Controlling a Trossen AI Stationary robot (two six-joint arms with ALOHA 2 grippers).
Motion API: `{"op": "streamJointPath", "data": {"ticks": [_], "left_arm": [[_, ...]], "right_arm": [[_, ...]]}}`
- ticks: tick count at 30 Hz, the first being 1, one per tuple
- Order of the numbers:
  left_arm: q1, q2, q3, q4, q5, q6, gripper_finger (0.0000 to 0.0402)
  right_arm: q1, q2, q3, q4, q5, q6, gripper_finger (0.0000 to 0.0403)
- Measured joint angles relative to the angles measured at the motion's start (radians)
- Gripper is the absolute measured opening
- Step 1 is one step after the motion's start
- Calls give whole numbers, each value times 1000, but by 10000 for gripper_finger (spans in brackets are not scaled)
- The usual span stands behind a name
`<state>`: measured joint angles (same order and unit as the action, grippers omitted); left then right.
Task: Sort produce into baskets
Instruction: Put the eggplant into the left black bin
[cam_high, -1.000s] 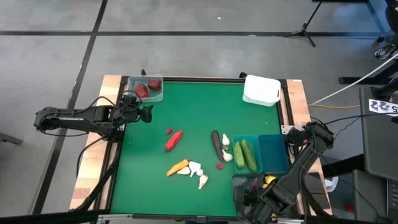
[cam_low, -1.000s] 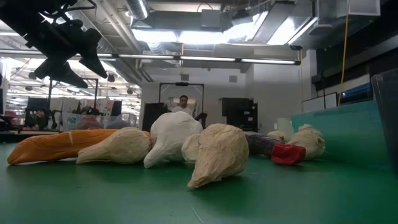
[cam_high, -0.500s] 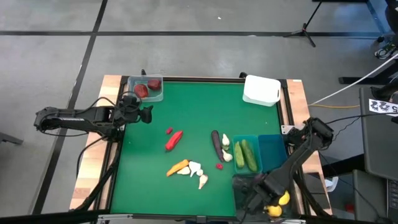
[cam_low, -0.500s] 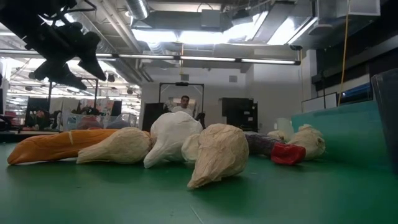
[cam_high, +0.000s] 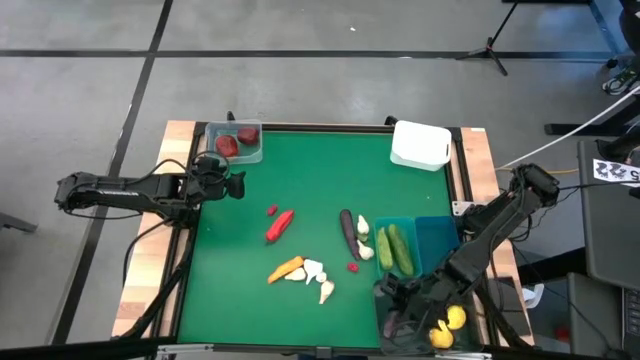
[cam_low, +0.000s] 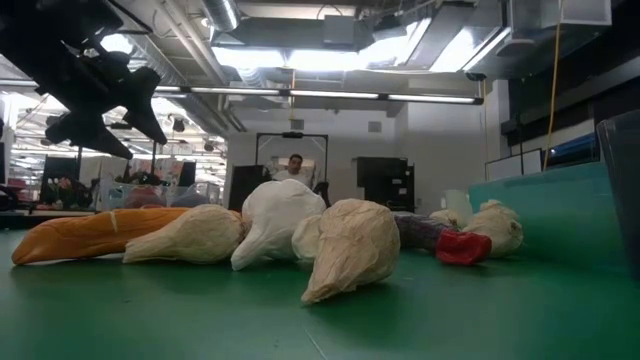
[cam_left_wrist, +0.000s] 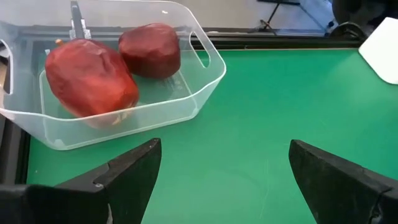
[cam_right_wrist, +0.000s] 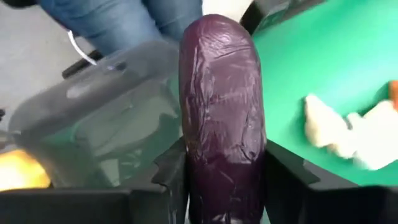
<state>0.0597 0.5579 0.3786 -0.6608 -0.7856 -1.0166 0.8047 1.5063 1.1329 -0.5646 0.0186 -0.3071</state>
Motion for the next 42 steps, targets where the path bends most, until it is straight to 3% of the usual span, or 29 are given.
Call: {"op": "streamJointPath", "data": {"ticks": [5,21,42], "left_arm": [[0,0,0,-1,0,-5,345],[0,0,0,-1,0,-9,345],[0,0,0,-1,0,-25,345]], "right_arm": [[1,1,-81,135,-58,50,156],[42,2,-306,380,-40,176,156],[45,3,-311,331,-49,256,156]]}}
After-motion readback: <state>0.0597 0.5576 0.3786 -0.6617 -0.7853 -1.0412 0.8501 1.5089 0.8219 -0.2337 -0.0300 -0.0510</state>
